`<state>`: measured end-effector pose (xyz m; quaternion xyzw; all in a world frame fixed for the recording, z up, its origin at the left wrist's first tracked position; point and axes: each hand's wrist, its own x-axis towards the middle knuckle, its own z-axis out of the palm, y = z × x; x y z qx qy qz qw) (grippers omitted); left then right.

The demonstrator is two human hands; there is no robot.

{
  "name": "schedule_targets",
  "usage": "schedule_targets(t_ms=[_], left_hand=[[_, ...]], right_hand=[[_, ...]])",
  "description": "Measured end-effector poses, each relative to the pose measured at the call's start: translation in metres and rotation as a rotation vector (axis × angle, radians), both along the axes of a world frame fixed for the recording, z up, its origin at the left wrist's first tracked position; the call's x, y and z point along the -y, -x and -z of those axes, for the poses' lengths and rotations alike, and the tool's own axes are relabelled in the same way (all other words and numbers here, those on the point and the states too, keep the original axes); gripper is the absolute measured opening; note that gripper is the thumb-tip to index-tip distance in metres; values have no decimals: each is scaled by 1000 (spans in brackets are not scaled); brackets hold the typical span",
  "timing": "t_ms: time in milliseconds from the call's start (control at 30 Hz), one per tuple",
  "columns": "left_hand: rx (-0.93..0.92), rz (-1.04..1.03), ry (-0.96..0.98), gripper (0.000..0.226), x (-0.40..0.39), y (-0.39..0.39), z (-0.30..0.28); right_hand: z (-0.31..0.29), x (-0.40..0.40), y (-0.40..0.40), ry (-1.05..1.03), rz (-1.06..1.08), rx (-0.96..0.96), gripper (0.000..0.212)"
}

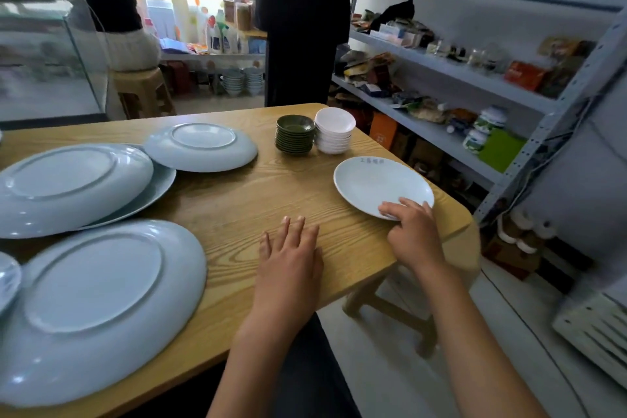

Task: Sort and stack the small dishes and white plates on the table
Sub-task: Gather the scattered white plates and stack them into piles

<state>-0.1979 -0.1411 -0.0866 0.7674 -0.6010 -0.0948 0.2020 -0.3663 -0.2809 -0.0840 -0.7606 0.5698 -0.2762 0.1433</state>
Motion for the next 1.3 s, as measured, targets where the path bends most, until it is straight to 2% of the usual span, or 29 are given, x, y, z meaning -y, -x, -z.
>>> schedule_targets(t_ms=[133, 233, 367, 500, 567, 633, 733, 933, 1033, 1300], left_hand=[[-22, 17, 31, 49, -24, -7, -3], [-47, 0, 63, 48, -41, -17, -7], [-64, -81, 170, 44, -76, -40, -16], [-90, -258, 278, 43, -118, -70, -29], [4, -381, 243, 46, -135, -85, -30], [98, -495, 33, 52, -147, -94, -30], [144, -506, -281, 62, -154, -93, -22], [196, -505, -411, 69, -141, -73, -24], [207, -482, -409, 70, -131, -59, -23], [244, -296, -201, 67, -108, -31, -10]], right_hand=[[9, -31, -8, 157, 12, 140, 58], [12, -66, -35, 59, 7, 309, 54], [12, -112, -92, 7, -215, 281, 51], [4, -142, -138, 7, -452, 285, 48], [0, -152, -156, -18, -528, 305, 48], [0, -159, -168, -52, -566, 330, 49], [5, -164, -174, -95, -565, 345, 49], [3, -161, -168, -192, -477, 441, 45], [6, -158, -162, -203, -439, 481, 46], [7, -142, -134, -252, -295, 560, 43]])
